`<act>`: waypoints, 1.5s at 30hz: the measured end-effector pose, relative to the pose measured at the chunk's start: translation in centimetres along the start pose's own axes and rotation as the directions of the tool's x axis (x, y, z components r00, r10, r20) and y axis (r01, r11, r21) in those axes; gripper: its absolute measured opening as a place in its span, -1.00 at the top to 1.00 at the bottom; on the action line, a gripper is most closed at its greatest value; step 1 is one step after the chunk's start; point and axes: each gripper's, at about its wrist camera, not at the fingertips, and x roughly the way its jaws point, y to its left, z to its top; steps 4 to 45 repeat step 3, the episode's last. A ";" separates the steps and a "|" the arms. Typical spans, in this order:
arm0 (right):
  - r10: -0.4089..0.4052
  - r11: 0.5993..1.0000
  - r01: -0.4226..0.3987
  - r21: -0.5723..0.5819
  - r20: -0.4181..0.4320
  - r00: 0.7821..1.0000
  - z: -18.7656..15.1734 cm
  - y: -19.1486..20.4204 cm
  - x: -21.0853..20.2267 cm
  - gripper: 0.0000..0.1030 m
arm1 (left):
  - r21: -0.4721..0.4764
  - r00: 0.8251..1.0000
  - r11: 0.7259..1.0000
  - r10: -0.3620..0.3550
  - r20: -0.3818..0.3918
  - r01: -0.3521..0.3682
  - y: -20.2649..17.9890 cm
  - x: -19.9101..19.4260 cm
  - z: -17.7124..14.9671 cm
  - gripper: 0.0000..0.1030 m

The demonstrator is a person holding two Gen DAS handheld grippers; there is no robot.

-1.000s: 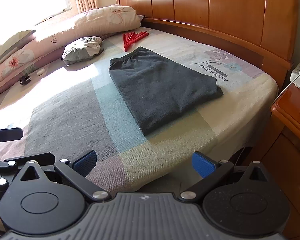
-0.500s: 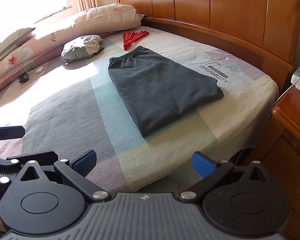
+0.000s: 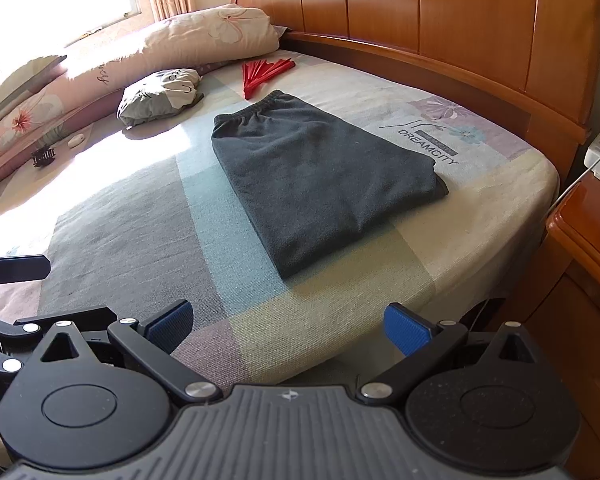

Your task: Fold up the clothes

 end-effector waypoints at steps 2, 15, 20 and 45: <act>0.000 1.000 0.000 -0.001 -0.002 1.000 0.1 0.0 0.1 -1.00 | 0.000 1.000 1.000 0.000 -0.001 0.000 0.0 0.0 0.0 -0.99; 0.000 1.000 0.000 -0.001 -0.003 1.000 0.1 0.0 0.1 -1.00 | 0.000 1.000 1.000 0.000 -0.001 0.000 0.0 0.1 0.0 -0.99; 0.000 1.000 0.000 -0.001 -0.003 1.000 0.1 0.0 0.1 -1.00 | 0.000 1.000 1.000 0.000 -0.001 0.000 0.0 0.1 0.0 -0.99; 0.000 1.000 0.000 -0.001 -0.003 1.000 0.1 0.0 0.1 -1.00 | 0.000 1.000 1.000 0.000 -0.001 0.000 0.0 0.1 0.0 -0.99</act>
